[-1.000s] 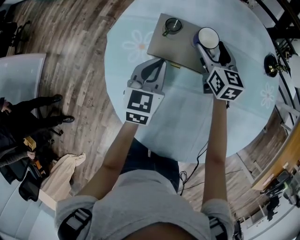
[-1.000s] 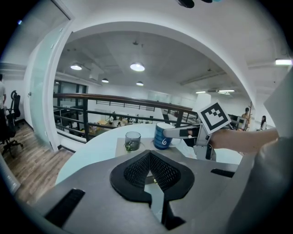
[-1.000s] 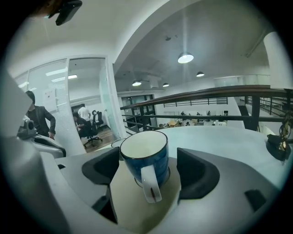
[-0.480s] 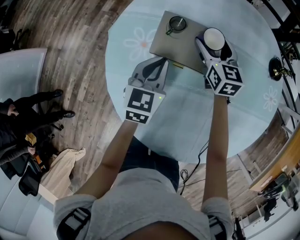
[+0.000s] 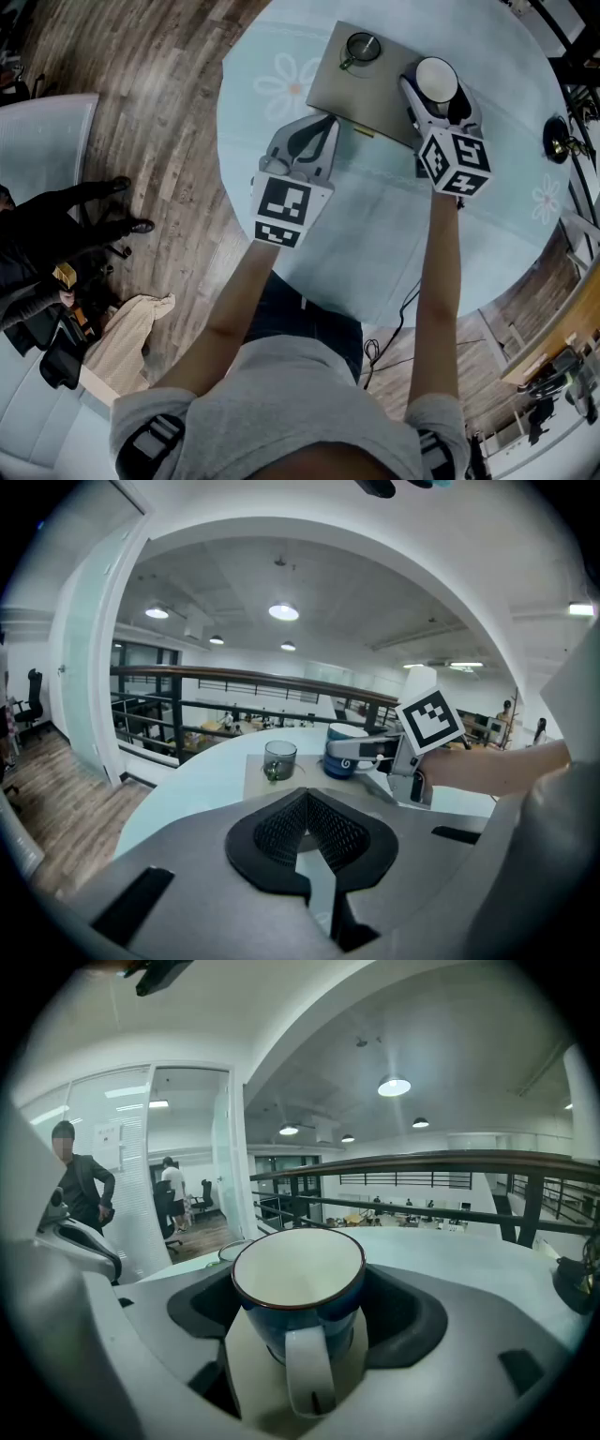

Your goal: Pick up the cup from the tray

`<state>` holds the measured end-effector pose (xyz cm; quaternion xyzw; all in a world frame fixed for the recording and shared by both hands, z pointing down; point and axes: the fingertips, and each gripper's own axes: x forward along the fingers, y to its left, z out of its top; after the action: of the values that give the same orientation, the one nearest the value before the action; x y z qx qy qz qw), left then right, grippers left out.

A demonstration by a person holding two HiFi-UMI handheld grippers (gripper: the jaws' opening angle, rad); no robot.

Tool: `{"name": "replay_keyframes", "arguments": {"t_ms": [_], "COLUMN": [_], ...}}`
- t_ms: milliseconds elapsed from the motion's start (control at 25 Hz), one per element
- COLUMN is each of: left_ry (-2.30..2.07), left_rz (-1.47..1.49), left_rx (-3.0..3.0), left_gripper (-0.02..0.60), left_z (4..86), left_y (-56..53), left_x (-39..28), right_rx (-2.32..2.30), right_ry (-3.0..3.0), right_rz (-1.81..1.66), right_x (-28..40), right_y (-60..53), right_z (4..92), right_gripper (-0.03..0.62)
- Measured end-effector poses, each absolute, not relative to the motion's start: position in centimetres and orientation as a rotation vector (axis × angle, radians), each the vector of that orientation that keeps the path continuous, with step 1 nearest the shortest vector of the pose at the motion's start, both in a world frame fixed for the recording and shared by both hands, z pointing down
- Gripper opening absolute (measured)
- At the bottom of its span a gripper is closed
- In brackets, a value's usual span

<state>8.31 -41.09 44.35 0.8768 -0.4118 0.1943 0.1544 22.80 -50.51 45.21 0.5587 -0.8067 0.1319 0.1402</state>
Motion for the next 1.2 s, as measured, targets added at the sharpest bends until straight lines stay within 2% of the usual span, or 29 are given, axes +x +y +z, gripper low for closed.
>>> {"name": "replay_keyframes", "arguments": {"t_ms": [280,560,920,1200], "left_ry": [-1.209,-1.215,-1.186,-1.172], "left_rz": [0.544,0.535,0.537,0.558], "left_rx": [2.515,2.526,2.561,2.569], "left_gripper": [0.005,0.005,0.005,0.005], "left_z": [43.7,43.0,42.3,42.4], "left_y": [-41.5,-41.5,-40.4,-39.7], "left_x": [7.4,7.7,9.5,10.4], "right_rx": [1.693,1.813,1.981,1.961], "right_ry": [-2.362,-2.314,-2.158,-2.100], "right_rz": [0.370,0.387,0.485,0.500], "right_x": [24.1,28.1,34.3,35.0], "right_y": [-50.0,-47.6,-43.5,-42.7], "right_z": [42.7,41.1,44.4,47.8], "right_gripper": [0.344,0.344,0.344,0.344]}}
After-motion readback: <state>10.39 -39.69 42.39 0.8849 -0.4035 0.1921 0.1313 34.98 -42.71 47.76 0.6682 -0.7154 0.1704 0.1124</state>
